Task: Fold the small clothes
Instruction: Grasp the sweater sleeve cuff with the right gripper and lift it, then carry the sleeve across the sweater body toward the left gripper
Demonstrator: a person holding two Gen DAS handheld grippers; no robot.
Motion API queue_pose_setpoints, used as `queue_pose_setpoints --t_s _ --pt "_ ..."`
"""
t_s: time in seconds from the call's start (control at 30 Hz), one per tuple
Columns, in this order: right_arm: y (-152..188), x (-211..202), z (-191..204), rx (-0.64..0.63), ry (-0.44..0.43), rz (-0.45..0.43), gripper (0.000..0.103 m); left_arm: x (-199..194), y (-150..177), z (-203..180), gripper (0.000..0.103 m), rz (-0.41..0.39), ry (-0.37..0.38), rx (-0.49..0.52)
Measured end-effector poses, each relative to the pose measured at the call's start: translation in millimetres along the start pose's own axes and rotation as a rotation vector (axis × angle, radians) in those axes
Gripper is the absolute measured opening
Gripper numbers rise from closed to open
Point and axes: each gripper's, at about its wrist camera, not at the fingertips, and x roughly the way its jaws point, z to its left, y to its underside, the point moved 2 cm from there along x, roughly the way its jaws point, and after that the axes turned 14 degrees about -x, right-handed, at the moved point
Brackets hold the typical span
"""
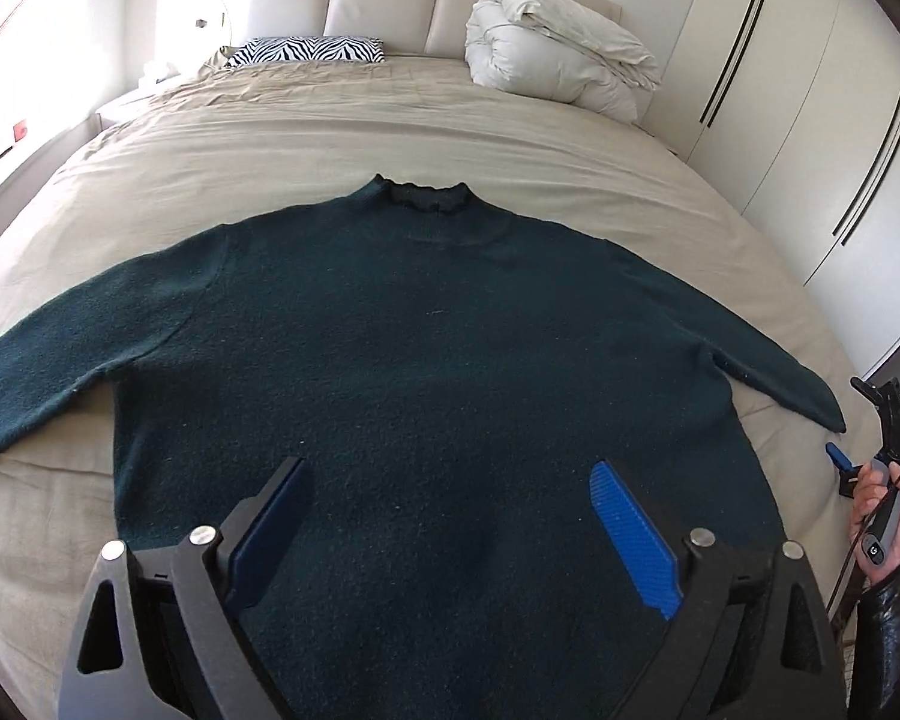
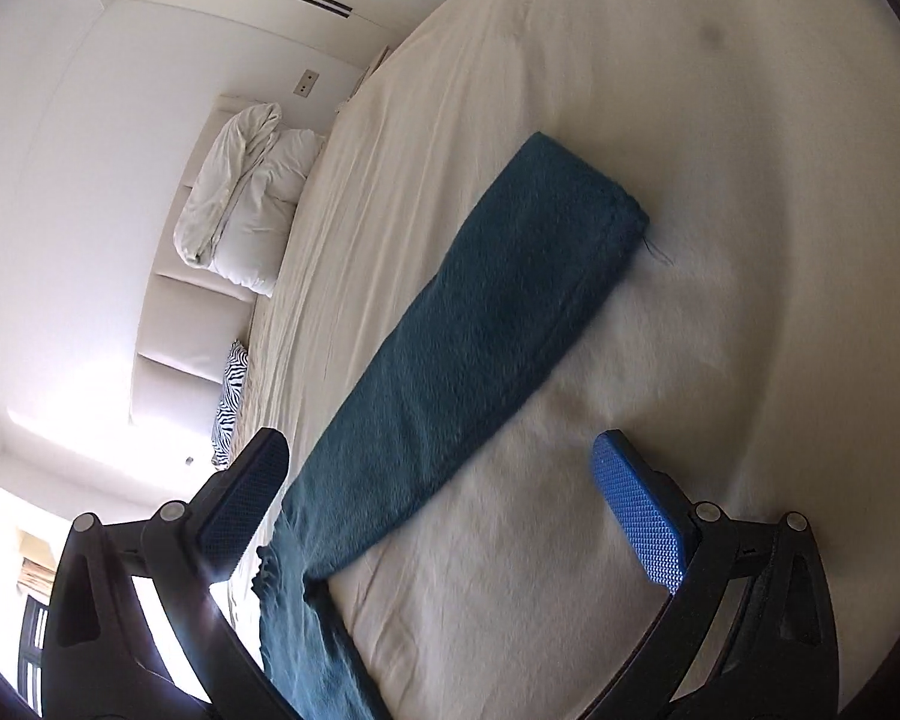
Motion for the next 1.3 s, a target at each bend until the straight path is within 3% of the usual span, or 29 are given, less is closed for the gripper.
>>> queue_pose_setpoints --t_s 0.07,0.27,0.43,0.53,0.6,0.67,0.77,0.87,0.93,1.07,1.17,1.3 --pt "-15.9 12.3 -8.9 0.017 -0.009 0.008 0.096 8.5 -2.8 -4.1 0.089 0.02 0.031 -0.009" --pt "-53.9 39.8 -38.9 0.07 -0.006 0.003 0.061 25.4 -3.9 -0.3 0.087 0.063 0.096 -0.049" --pt "-76.7 56.6 -74.6 0.145 0.024 -0.018 0.012 39.2 -4.6 7.8 0.074 0.108 0.127 -0.076" --pt "-85.3 66.3 -71.9 0.093 0.088 -0.014 0.008 45.0 -7.9 13.0 0.069 0.123 0.145 -0.088" --pt "-92.4 75.6 -46.7 0.026 0.126 -0.018 0.007 47.7 -12.1 17.1 0.069 0.121 0.155 -0.103" --pt "-95.3 84.9 -7.3 -0.075 0.152 -0.013 0.007 49.9 -18.8 20.5 0.069 0.118 0.168 -0.122" --pt "-89.8 106.4 68.5 -0.33 0.176 0.018 0.007 51.0 -31.9 24.7 0.07 0.102 0.208 -0.154" --pt "-47.8 139.0 176.4 -0.691 0.158 0.075 0.006 54.3 -46.6 29.2 0.075 0.1 0.274 -0.221" --pt "5.5 159.6 248.5 -0.957 0.135 0.103 0.006 56.8 -53.5 30.2 0.078 0.107 0.327 -0.264" --pt "122.9 203.6 329.4 -1.358 0.1 0.172 0.006 66.5 -58.6 30.7 0.079 0.162 0.449 -0.347" --pt "178.8 240.0 342.9 -1.427 0.077 0.278 0.006 76.4 -58.7 33.5 0.081 0.206 0.495 -0.402" --pt "209.6 265.7 344.4 -1.419 0.091 0.33 0.008 91.9 -60.5 34.0 0.087 0.254 0.538 -0.467"
